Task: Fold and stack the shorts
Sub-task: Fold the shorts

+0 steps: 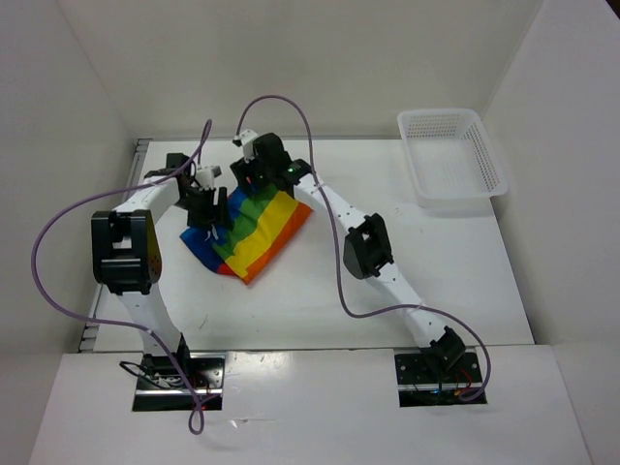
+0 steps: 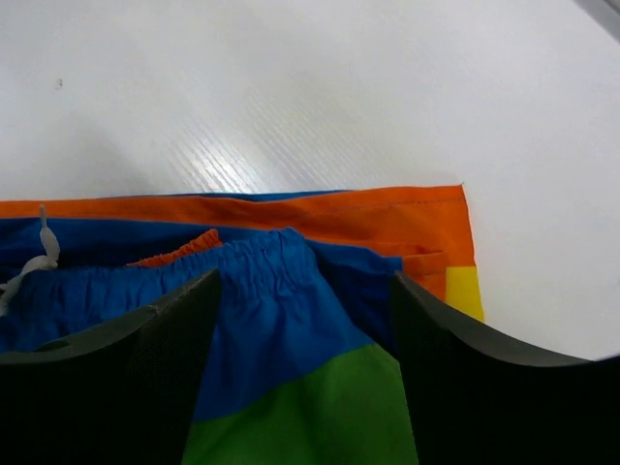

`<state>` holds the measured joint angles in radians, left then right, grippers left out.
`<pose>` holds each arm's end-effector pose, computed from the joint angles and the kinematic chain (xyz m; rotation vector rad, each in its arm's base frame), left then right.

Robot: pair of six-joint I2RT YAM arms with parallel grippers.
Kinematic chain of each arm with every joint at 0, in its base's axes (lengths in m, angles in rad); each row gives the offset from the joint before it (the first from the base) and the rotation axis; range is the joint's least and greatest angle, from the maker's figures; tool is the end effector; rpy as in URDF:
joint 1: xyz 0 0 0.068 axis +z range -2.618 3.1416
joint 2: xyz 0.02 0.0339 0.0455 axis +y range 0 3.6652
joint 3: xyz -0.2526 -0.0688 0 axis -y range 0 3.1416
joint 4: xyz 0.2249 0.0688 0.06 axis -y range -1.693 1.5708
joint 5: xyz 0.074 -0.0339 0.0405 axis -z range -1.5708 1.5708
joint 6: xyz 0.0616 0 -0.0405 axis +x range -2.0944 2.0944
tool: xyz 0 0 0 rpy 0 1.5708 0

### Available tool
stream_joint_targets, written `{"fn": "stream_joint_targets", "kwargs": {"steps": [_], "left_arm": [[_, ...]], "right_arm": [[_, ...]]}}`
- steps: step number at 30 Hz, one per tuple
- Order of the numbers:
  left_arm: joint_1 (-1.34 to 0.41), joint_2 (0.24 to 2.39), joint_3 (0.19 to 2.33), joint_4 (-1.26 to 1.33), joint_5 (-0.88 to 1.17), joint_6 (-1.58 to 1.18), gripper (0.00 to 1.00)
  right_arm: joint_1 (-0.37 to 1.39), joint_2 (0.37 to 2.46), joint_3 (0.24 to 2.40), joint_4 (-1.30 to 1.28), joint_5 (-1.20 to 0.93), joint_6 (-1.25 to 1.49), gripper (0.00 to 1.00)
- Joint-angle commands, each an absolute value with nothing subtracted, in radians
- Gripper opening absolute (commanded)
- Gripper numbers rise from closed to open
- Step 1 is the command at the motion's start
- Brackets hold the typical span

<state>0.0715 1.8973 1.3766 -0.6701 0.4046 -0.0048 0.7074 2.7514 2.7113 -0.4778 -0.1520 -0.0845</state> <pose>0.3752 0.0026 0.1716 0.0034 2.7035 -0.5364 0.4484 0.3957 0.1937 -0.9064 1.9244 0.5325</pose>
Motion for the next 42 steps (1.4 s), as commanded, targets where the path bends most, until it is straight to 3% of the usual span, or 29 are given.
{"fn": "stream_joint_targets", "kwargs": {"steps": [1,5,10,15,18,27,29,32,33,37,42], "left_arm": [[0.078,1.882,1.396,-0.58,0.342,0.0,0.76],[0.078,1.846,1.416,-0.561,0.333,0.0,0.76],[0.078,1.787,1.439,-0.595,0.357,0.0,0.76],[0.078,1.778,1.479,-0.608,0.368,0.0,0.78],[0.069,1.799,1.479,-0.554,0.318,0.0,0.86],[0.069,1.997,1.474,-0.485,0.305,0.0,0.9],[0.069,2.028,1.474,-0.485,0.284,0.0,0.9],[0.069,2.078,1.5,-0.512,0.249,0.0,0.82],[0.069,2.089,1.509,-0.528,0.238,0.0,0.7],[0.069,2.102,1.505,-0.592,0.264,0.0,0.43],[0.069,2.134,1.494,-0.701,0.397,0.0,0.19]], "right_arm": [[0.721,2.763,2.865,-0.569,-0.074,-0.048,0.76],[0.721,2.726,2.986,-0.627,0.078,0.003,0.79],[0.73,2.585,2.918,-0.661,0.19,0.066,0.87],[0.764,2.384,2.64,-0.695,0.172,0.107,0.9],[0.775,2.289,2.44,-0.695,0.161,0.117,0.91],[0.775,1.758,1.526,-0.45,0.089,0.139,0.93],[0.775,1.691,1.448,-0.437,0.058,0.14,0.93],[0.775,1.643,1.356,-0.414,0.049,0.127,0.93],[0.775,1.643,1.332,-0.402,0.058,0.117,0.93],[0.775,1.608,1.295,-0.354,0.083,0.106,0.93],[0.746,1.598,1.285,-0.33,0.084,0.106,0.9]]}}
